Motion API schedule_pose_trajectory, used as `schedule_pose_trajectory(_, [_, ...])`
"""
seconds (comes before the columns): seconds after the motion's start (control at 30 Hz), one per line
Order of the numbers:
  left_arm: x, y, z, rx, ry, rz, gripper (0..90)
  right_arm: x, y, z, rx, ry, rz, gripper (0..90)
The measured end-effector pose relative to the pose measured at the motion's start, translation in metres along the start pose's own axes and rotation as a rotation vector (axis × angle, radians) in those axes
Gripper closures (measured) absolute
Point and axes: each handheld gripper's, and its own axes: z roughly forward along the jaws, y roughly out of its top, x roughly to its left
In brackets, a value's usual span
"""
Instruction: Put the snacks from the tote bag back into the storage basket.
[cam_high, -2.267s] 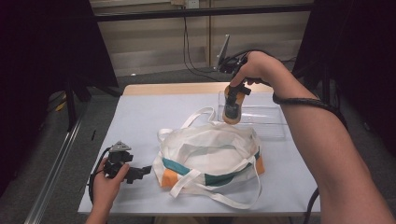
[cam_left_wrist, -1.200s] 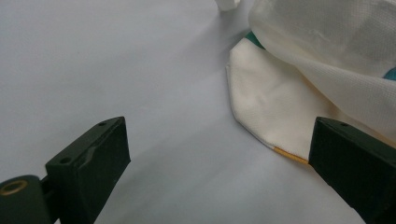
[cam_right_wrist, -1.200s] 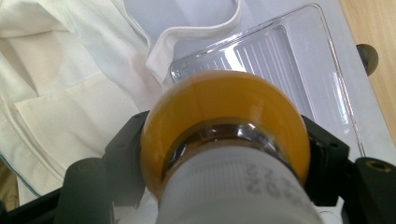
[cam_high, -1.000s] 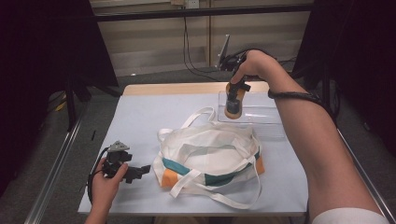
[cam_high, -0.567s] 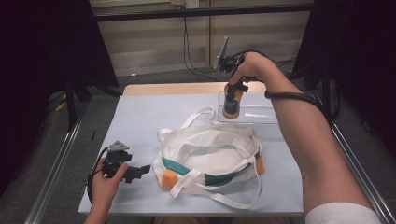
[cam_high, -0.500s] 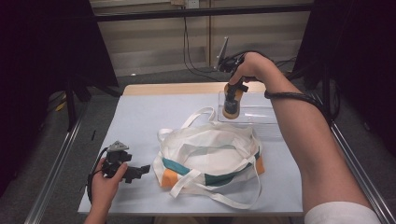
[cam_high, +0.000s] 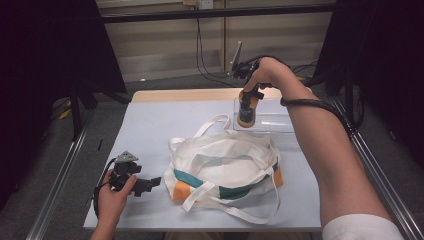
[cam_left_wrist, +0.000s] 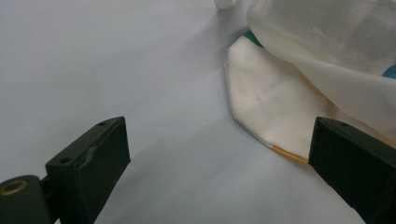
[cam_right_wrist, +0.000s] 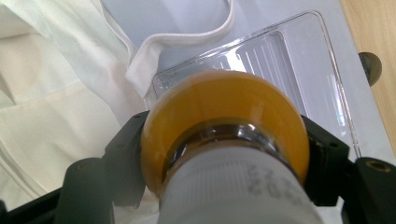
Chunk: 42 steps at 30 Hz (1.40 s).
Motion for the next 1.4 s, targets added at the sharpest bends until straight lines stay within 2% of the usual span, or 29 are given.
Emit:
schedule_pose_trajectory(0.17, [0.001, 0.000, -0.001, 0.010, 0.003, 0.008, 5.0, 0.001, 0.002, 0.003, -0.002, -0.003, -0.013, 30.3])
schedule_pose_trajectory(0.27, [0.001, -0.001, 0.000, 0.001, 0.002, -0.004, 5.0, 0.001, 0.002, 0.006, 0.009, -0.008, -0.025, 30.3])
schedule_pose_trajectory(0.37, [0.000, 0.000, 0.000, -0.001, -0.001, -0.003, 5.0, 0.003, 0.003, 0.008, 0.012, -0.002, -0.014, 30.3])
schedule_pose_trajectory(0.4, [0.000, -0.001, 0.001, -0.006, 0.002, -0.004, 5.1, 0.002, 0.003, 0.010, 0.015, -0.006, -0.029, 30.3])
schedule_pose_trajectory(0.6, [-0.001, 0.000, 0.002, 0.006, 0.000, 0.003, 5.0, 0.003, 0.000, 0.012, 0.015, -0.001, -0.031, 30.3])
schedule_pose_trajectory(0.67, [-0.002, 0.000, 0.001, 0.008, 0.001, 0.005, 5.0, 0.004, 0.000, 0.012, 0.014, -0.001, -0.013, 30.3])
schedule_pose_trajectory(0.73, [-0.002, 0.000, 0.001, 0.009, 0.005, 0.007, 5.0, 0.003, -0.002, 0.013, 0.014, -0.008, -0.036, 30.3])
schedule_pose_trajectory(0.77, [-0.001, 0.000, 0.001, 0.017, 0.003, 0.016, 5.0, 0.003, -0.002, 0.013, 0.015, -0.007, -0.035, 30.3])
schedule_pose_trajectory(0.93, [-0.002, 0.001, 0.001, 0.001, 0.004, 0.006, 5.1, 0.005, -0.001, 0.019, 0.026, -0.001, -0.045, 30.3])
schedule_pose_trajectory(1.23, [-0.002, 0.000, 0.001, 0.010, 0.005, 0.010, 5.0, 0.009, 0.003, 0.024, 0.020, 0.006, -0.042, 30.3])
schedule_pose_trajectory(1.4, [-0.001, 0.000, 0.000, -0.002, 0.009, 0.005, 5.0, 0.009, 0.002, 0.026, 0.022, 0.005, -0.041, 30.3])
